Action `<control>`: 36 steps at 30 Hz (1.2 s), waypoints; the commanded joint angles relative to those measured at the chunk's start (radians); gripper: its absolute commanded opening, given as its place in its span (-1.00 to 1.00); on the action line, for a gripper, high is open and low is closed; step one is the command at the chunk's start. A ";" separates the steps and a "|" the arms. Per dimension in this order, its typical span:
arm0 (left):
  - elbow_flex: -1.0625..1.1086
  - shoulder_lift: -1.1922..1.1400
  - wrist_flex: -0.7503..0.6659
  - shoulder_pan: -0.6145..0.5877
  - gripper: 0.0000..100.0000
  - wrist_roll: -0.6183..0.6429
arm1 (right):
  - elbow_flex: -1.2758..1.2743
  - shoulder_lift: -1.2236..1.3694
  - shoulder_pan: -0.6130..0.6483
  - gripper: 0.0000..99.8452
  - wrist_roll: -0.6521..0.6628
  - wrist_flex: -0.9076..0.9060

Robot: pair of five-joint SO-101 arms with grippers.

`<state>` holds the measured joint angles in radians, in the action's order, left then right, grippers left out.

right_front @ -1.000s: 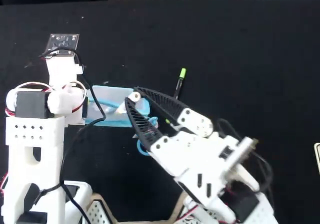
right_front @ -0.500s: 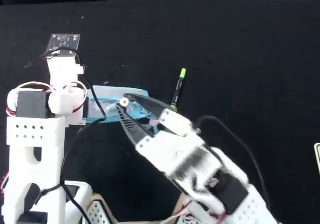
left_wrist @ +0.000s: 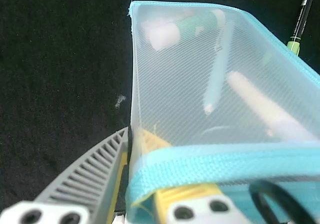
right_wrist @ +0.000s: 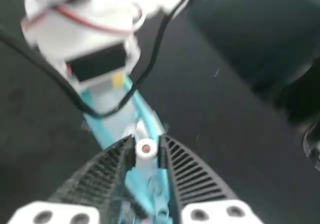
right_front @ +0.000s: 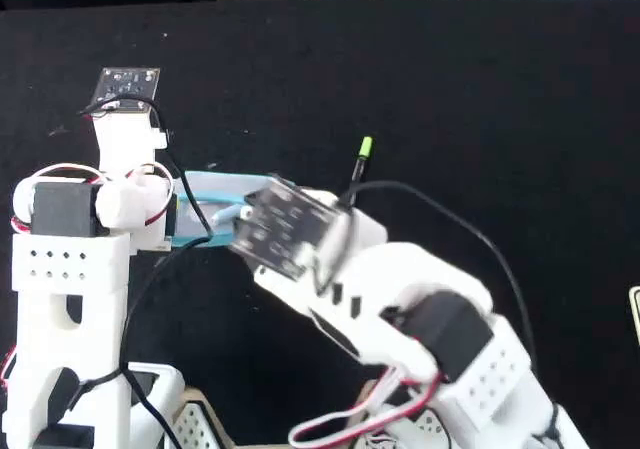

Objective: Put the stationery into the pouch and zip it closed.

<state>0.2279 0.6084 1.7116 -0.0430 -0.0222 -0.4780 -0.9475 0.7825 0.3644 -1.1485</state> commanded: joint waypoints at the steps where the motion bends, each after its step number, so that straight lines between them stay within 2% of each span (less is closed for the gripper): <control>1: 0.024 0.003 -0.012 0.010 -0.94 0.000 | 0.208 0.107 0.006 -0.62 0.006 -0.160; 4: 0.024 0.003 -0.012 0.010 -0.94 0.000 | 0.308 0.136 0.006 -0.59 0.005 -0.210; 9: 0.024 0.003 -0.012 0.010 -0.94 0.000 | 0.418 0.148 0.006 -0.75 -0.020 -0.267; 12: 0.024 0.003 -0.012 0.010 -0.94 0.000 | 0.410 0.150 0.006 -0.76 -0.074 -0.267; 20: 0.024 0.003 -0.012 0.010 -0.94 0.000 | 0.392 0.140 -0.006 -0.76 -0.071 -0.279; 23: 0.024 0.003 -0.012 0.010 -0.94 0.000 | 0.384 0.150 -0.104 -0.76 -0.078 -0.316; 26: 0.024 0.003 -0.012 0.010 -0.94 0.000 | 0.357 0.189 -0.288 -0.76 -0.089 -0.344; 30: 0.024 0.003 -0.012 0.010 -0.94 0.000 | 0.305 0.318 -0.505 -0.76 -0.184 -0.345; 36: 0.024 0.003 -0.012 0.010 -0.94 0.000 | 0.294 0.550 -0.582 -0.76 -0.302 -0.273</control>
<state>0.2279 0.6084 1.7116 -0.0430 -0.0222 -0.1895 -0.5194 0.2363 0.1496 -1.4876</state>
